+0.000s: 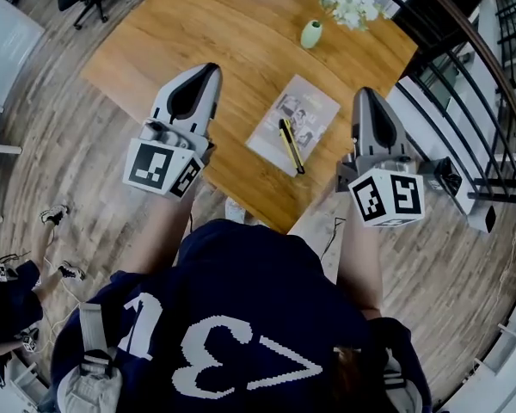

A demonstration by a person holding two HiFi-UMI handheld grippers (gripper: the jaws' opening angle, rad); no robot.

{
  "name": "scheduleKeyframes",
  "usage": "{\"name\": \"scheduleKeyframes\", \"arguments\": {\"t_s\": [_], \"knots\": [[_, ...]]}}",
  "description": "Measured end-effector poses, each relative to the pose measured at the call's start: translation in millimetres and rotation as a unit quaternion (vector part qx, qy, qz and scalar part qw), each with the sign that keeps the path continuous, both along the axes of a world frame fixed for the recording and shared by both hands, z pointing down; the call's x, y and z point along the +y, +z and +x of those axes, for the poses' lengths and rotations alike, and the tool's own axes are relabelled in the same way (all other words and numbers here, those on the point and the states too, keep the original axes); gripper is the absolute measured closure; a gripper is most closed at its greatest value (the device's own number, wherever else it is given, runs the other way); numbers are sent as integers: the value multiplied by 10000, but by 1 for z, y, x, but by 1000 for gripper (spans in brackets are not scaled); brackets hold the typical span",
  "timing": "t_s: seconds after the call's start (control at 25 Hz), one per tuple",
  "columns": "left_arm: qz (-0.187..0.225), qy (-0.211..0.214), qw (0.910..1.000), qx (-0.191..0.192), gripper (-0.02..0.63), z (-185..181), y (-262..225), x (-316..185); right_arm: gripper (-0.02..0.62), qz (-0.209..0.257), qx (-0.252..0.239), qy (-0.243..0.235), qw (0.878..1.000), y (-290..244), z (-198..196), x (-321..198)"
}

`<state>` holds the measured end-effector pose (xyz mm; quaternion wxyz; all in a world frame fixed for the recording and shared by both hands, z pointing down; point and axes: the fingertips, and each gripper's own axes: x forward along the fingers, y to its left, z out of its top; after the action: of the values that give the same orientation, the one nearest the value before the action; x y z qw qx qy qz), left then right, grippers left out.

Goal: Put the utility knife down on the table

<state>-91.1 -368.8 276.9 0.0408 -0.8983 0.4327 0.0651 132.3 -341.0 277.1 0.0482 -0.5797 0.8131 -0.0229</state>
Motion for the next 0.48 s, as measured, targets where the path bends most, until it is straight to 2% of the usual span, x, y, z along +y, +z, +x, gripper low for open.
{"name": "scheduleKeyframes", "arguments": {"t_s": [0.32, 0.48], "knots": [[133, 98, 9999, 48, 581, 12, -18, 18, 571, 370, 84, -83, 9992, -32, 0, 20], [146, 81, 9998, 88, 581, 15, -21, 22, 571, 432, 53, 72, 9990, -33, 9, 21]]}}
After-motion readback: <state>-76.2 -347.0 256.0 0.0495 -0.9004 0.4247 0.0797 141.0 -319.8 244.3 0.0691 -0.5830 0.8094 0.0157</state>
